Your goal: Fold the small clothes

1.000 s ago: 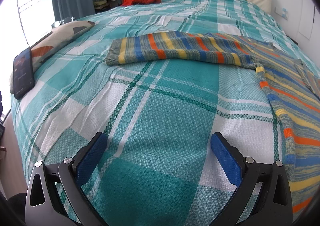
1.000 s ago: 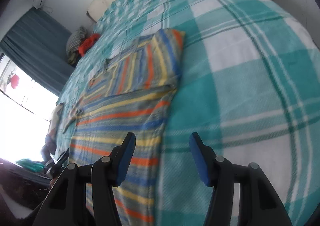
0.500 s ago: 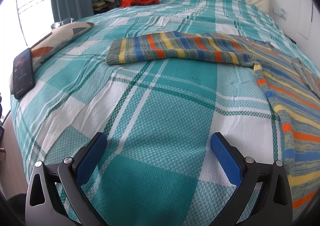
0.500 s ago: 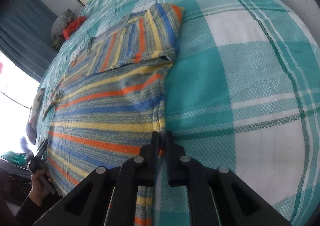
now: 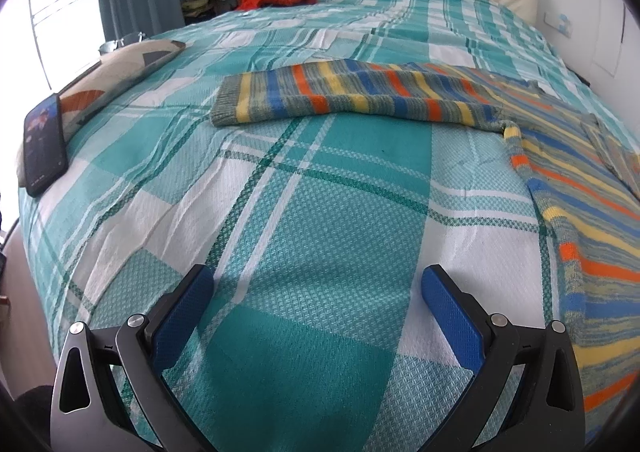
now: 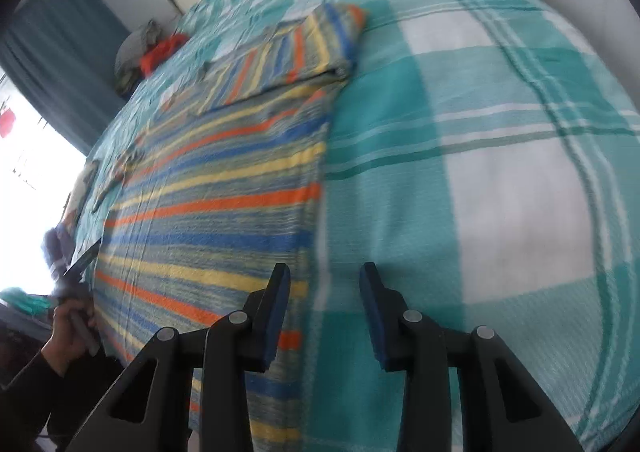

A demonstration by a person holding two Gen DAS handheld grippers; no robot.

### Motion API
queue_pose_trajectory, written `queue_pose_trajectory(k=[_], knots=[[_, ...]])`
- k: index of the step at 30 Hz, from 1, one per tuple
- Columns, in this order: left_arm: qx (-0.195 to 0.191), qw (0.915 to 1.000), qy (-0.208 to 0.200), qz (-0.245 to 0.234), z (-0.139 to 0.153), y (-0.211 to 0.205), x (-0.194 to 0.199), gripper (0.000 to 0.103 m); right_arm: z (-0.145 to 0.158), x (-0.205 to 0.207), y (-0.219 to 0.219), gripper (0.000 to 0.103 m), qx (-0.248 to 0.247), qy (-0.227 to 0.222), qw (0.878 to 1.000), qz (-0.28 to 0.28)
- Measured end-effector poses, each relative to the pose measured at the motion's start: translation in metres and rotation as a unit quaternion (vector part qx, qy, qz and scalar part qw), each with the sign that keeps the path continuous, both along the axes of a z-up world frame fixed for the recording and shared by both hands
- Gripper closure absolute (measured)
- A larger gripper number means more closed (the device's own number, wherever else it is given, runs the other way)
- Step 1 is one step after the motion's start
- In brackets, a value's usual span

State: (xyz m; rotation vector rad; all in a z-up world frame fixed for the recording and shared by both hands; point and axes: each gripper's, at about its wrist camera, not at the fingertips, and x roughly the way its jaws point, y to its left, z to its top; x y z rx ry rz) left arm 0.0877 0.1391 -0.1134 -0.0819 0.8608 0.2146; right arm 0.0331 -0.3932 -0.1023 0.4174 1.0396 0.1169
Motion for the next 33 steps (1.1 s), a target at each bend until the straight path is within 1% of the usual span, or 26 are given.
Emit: queue_pose_trajectory(k=[2, 3, 4, 6, 8, 10, 12, 14, 15, 16, 17, 18, 19, 20, 21, 22, 24, 26, 28, 30, 31, 33], knots=[[-0.014, 0.9998, 0.015, -0.003, 0.004, 0.002, 0.001, 0.000, 0.003, -0.015, -0.006, 0.060, -0.011, -0.017, 0.999, -0.025], [-0.024, 0.9994, 0.023, -0.008, 0.007, 0.003, 0.004, 0.000, 0.004, -0.018, -0.009, 0.057, -0.006, -0.020, 0.999, -0.030], [-0.039, 0.9986, 0.030, -0.017, 0.011, 0.006, 0.008, 0.000, 0.005, -0.019, -0.009, 0.053, 0.000, -0.021, 0.999, -0.030], [-0.078, 0.9962, 0.031, -0.026, 0.023, 0.018, 0.022, 0.001, 0.007, -0.018, -0.007, 0.048, -0.002, -0.024, 0.999, -0.020], [-0.097, 0.9951, 0.018, -0.004, 0.039, 0.041, 0.040, 0.001, 0.005, -0.014, -0.004, 0.045, -0.013, -0.027, 1.000, -0.009], [-0.112, 0.9929, 0.012, 0.039, 0.050, 0.071, 0.065, 0.001, 0.003, -0.010, 0.003, 0.040, -0.018, -0.028, 0.999, -0.004], [-0.131, 0.9875, 0.025, 0.085, 0.049, 0.103, 0.092, 0.001, 0.001, -0.008, 0.009, 0.037, -0.018, -0.032, 0.999, -0.006], [-0.141, 0.9811, 0.057, 0.119, 0.037, 0.124, 0.116, 0.002, -0.001, -0.008, 0.011, 0.035, -0.016, -0.033, 0.999, -0.010], [-0.144, 0.9793, 0.073, 0.122, 0.030, 0.127, 0.126, 0.005, -0.003, -0.007, 0.012, 0.035, -0.017, -0.034, 0.999, -0.011], [-0.140, 0.9794, 0.086, 0.117, 0.024, 0.125, 0.134, 0.019, -0.003, -0.008, 0.013, 0.034, -0.020, -0.034, 0.999, -0.011], [-0.127, 0.9820, 0.092, 0.105, 0.022, 0.119, 0.139, 0.032, -0.003, -0.008, 0.014, 0.034, -0.024, -0.035, 0.999, -0.011], [-0.106, 0.9868, 0.090, 0.082, 0.022, 0.111, 0.143, 0.074, -0.003, -0.008, 0.015, 0.034, -0.028, -0.035, 0.999, -0.010], [-0.093, 0.9897, 0.091, 0.060, 0.025, 0.102, 0.146, 0.097, -0.003, -0.008, 0.017, 0.032, -0.030, -0.035, 0.999, -0.010], [-0.078, 0.9916, 0.092, 0.047, 0.030, 0.093, 0.150, 0.100, -0.004, -0.007, 0.018, 0.031, -0.032, -0.036, 0.999, -0.010], [-0.060, 0.9941, 0.083, 0.038, 0.042, 0.084, 0.152, 0.100, -0.004, -0.007, 0.019, 0.030, -0.033, -0.036, 0.999, -0.010], [-0.050, 0.9962, 0.067, 0.025, 0.057, 0.077, 0.154, 0.100, -0.004, -0.007, 0.020, 0.028, -0.035, -0.036, 0.999, -0.009], [-0.042, 0.9986, 0.030, -0.014, 0.096, 0.052, 0.158, 0.100, -0.004, -0.007, 0.022, 0.028, -0.041, -0.036, 0.998, -0.004], [-0.043, 0.9965, -0.001, -0.071, 0.138, 0.015, 0.162, 0.100, -0.005, -0.007, 0.024, 0.027, -0.049, -0.035, 0.998, 0.001], [-0.043, 0.9903, -0.026, -0.130, 0.174, -0.028, 0.166, 0.100, -0.005, -0.007, 0.025, 0.025, -0.050, -0.035, 0.998, 0.005], [-0.046, 0.9797, -0.043, -0.191, 0.201, -0.081, 0.168, 0.100, -0.005, -0.006, 0.025, 0.023, -0.047, -0.035, 0.998, 0.005], [-0.048, 0.9733, -0.048, -0.219, 0.209, -0.107, 0.167, 0.100, -0.005, -0.006, 0.025, 0.022, -0.046, -0.034, 0.998, 0.005], [-0.050, 0.9593, -0.047, -0.274, 0.217, -0.162, 0.167, 0.100, -0.005, -0.006, 0.025, 0.022, -0.046, -0.033, 0.998, 0.005]])
